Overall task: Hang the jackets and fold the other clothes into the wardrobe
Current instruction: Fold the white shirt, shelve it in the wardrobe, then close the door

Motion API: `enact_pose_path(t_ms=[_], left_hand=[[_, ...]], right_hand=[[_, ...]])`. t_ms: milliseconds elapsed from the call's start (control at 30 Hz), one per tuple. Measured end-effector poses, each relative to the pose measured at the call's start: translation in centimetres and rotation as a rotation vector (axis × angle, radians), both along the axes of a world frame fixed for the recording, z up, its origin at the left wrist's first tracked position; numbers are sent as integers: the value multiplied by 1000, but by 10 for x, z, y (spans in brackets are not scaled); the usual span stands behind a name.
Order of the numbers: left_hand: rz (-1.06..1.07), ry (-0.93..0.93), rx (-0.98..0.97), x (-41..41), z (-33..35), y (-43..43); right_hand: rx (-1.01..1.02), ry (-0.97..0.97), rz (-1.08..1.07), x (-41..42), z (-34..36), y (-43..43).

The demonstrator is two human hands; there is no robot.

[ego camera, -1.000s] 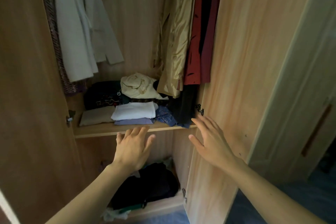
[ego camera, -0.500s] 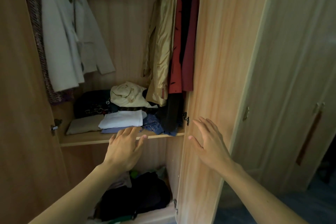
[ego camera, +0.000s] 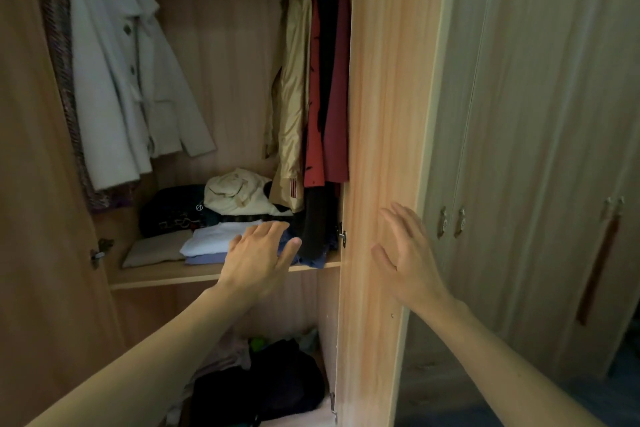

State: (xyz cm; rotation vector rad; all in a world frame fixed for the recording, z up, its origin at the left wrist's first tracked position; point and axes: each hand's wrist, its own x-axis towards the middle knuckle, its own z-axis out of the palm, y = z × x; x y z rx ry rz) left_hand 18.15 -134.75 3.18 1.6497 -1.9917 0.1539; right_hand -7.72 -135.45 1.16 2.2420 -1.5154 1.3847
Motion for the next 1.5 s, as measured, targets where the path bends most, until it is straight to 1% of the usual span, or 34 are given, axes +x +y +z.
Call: enact_pose_path(t_ms=[67,133,200,267,300,433,567,733,867,1067,1233,1367,1500], left_hand=[[4,-6,-25,-3,7,-1],[12,-14,-29,-8,11,0],[1,-20,-46,-10,11,-1],[-2,-16,-31,-10,8,-2],[3,-17,-16,-9,5,-3],[59,-16,33,-3,-11,-5],[80,-8,56,-7,-20,-9],[68,-33,36,-15,-18,-13],[103,-29,36,-6,-21,-10],[139,-29,117,32,-38,-23],[57,30,99,51,-38,-51],[-31,22,61,76,-36,-71],[-76,11,79,106,-31,-96]], right_hand=[[-38,-68,-39,-10,13,-8],[-2,-95,-105,-19,24,-19],[99,-123,-135,-29,30,-32],[226,-143,-136,-34,33,-44],[258,-154,-132,-35,33,-49],[227,-231,-79,-30,28,-57],[185,-202,-48,-20,22,-55],[193,-269,123,-3,18,-63],[157,-258,179,17,24,-79],[135,-208,208,58,21,-93],[108,-110,201,98,27,-100],[94,-80,140,140,29,-106],[85,-45,133,178,34,-116]])
